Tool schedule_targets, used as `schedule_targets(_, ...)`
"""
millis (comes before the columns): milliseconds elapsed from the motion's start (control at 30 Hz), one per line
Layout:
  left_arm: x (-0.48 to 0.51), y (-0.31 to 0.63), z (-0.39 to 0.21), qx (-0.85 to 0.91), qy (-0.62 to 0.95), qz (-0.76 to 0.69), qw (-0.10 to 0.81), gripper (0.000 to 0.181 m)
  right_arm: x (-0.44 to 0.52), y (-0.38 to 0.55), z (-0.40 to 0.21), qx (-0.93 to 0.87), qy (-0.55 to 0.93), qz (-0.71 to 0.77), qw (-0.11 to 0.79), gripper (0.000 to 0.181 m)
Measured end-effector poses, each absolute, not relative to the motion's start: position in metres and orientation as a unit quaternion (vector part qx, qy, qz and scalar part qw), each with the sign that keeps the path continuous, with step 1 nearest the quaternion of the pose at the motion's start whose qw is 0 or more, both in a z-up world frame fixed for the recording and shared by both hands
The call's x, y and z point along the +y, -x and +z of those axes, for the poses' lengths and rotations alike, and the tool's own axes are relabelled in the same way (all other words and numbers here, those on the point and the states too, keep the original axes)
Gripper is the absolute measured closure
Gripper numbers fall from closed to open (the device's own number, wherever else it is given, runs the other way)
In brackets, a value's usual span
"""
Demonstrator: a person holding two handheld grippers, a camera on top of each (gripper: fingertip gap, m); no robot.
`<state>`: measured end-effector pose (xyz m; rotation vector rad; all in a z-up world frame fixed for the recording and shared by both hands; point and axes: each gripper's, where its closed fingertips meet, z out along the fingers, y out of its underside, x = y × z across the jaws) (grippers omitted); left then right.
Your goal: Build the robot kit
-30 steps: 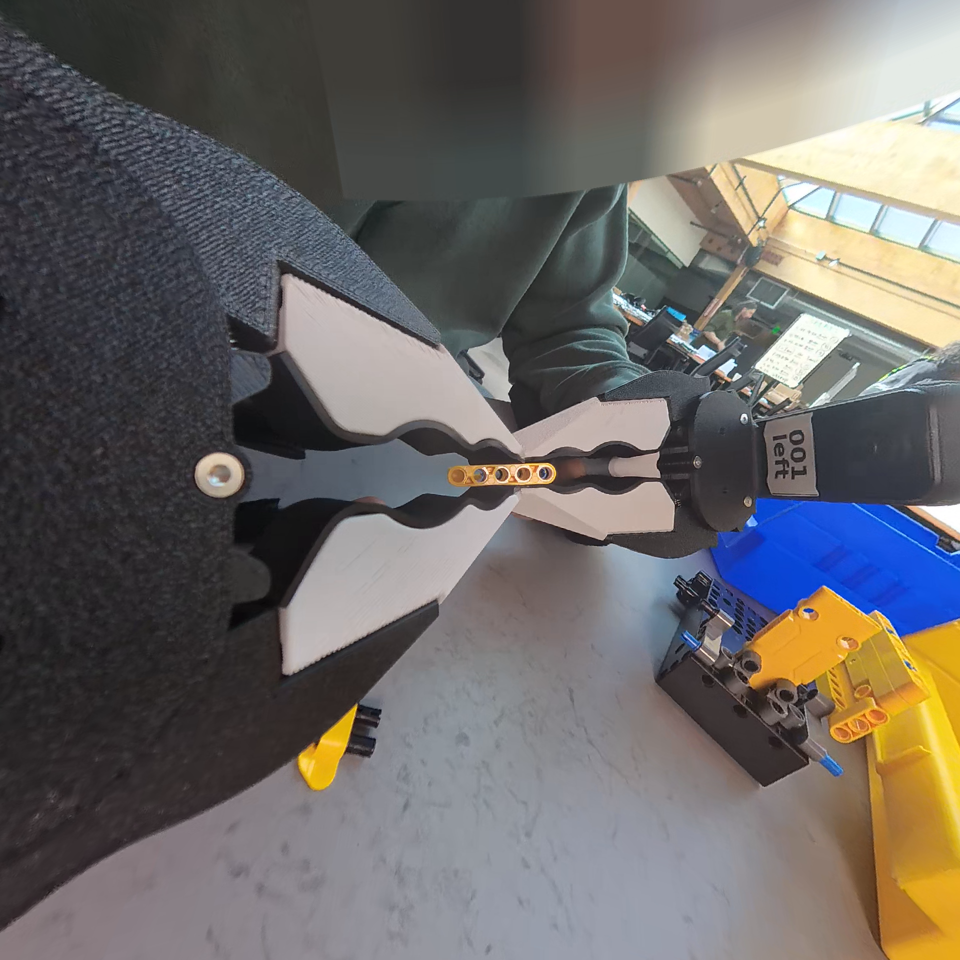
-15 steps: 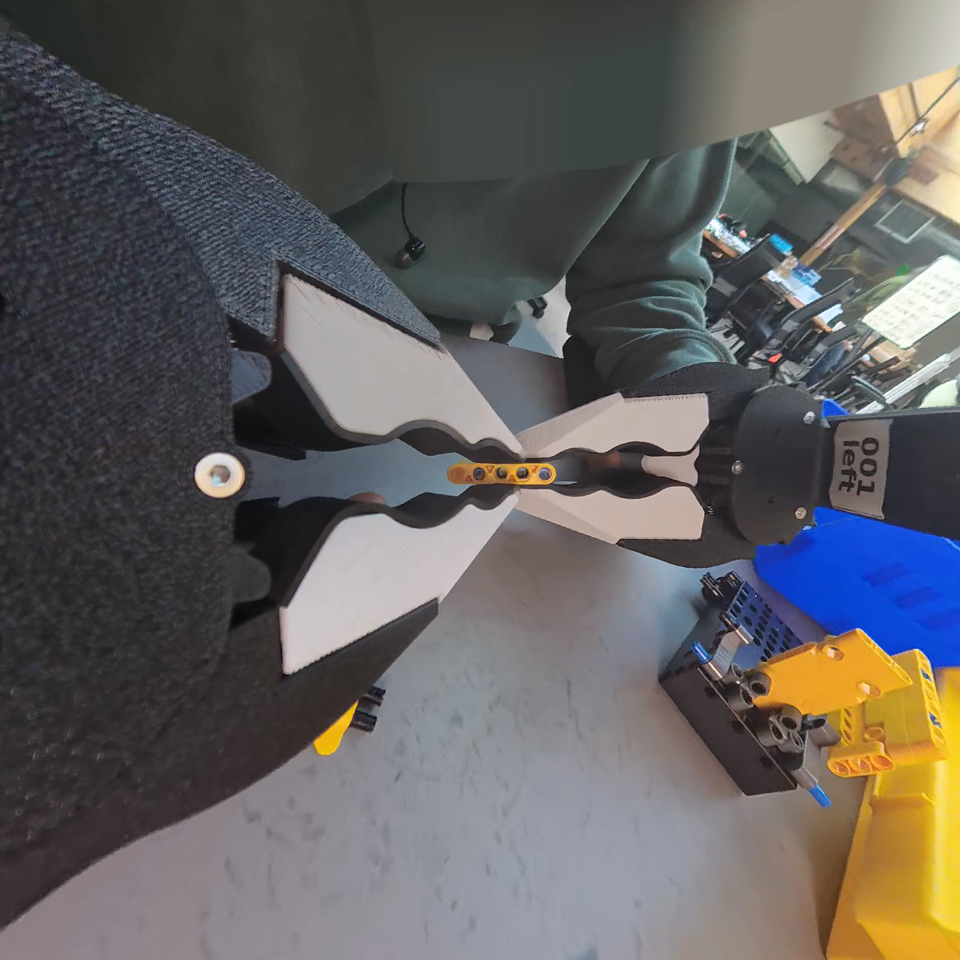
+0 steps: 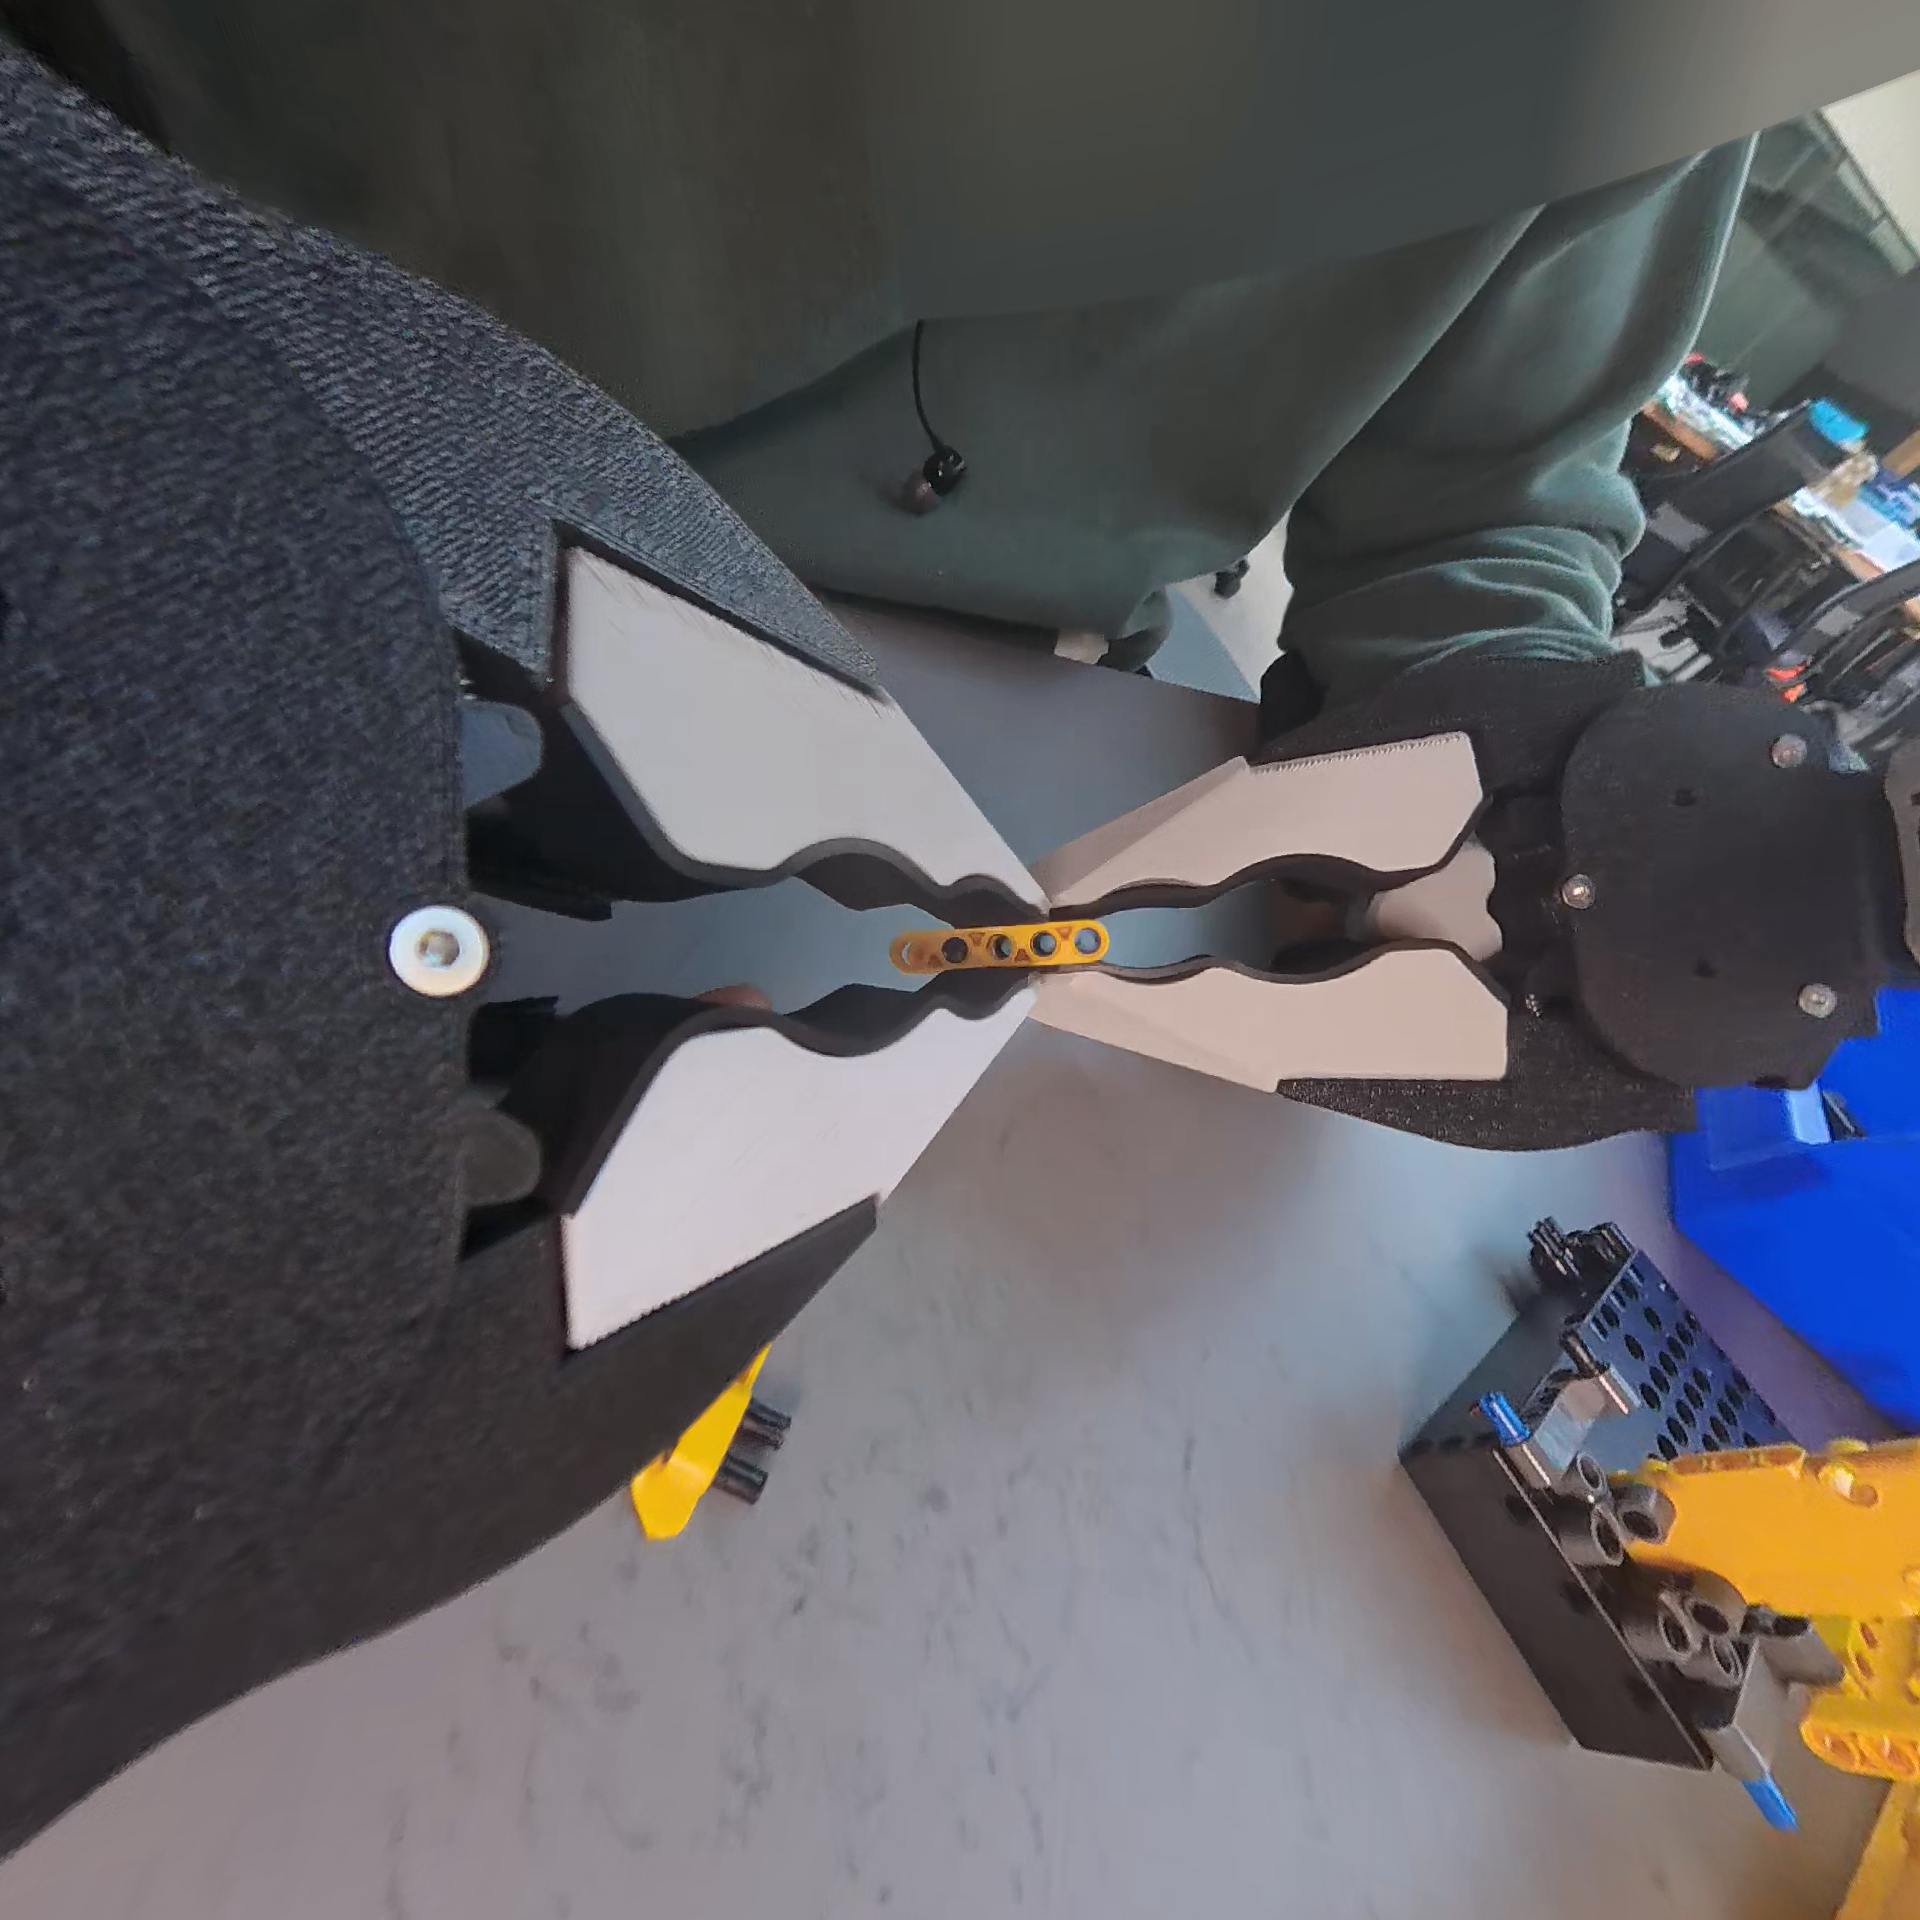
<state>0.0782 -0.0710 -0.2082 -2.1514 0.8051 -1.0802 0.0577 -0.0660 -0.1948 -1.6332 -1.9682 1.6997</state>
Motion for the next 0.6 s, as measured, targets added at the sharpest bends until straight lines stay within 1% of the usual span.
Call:
schedule_targets(100, -0.067, -0.076, -0.198, 0.292, 0.800, -0.418, 0.317, 0.177, -0.064, -0.054, -0.184, -0.622, 0.532, 0.572, 0.056, 0.175)
schedule_targets(233, -0.063, -0.076, -0.197, 0.278, 0.795, -0.423, 0.333, 0.177, -0.059, -0.052, -0.185, -0.590, 0.544, 0.594, 0.047, 0.174)
schedule_targets(300, -0.054, -0.071, -0.186, 0.259, 0.785, -0.437, 0.354, 0.177, -0.052, -0.046, -0.173, -0.567, 0.548, 0.611, 0.070, 0.174)
schedule_targets(433, -0.060, -0.076, -0.180, 0.267, 0.766, -0.459, 0.361, 0.178, -0.059, -0.051, -0.168, -0.540, 0.547, 0.638, 0.048, 0.174)
schedule_targets(600, -0.054, -0.070, -0.168, 0.244, 0.754, -0.477, 0.379, 0.178, -0.055, -0.043, -0.157, -0.501, 0.553, 0.663, 0.053, 0.174)
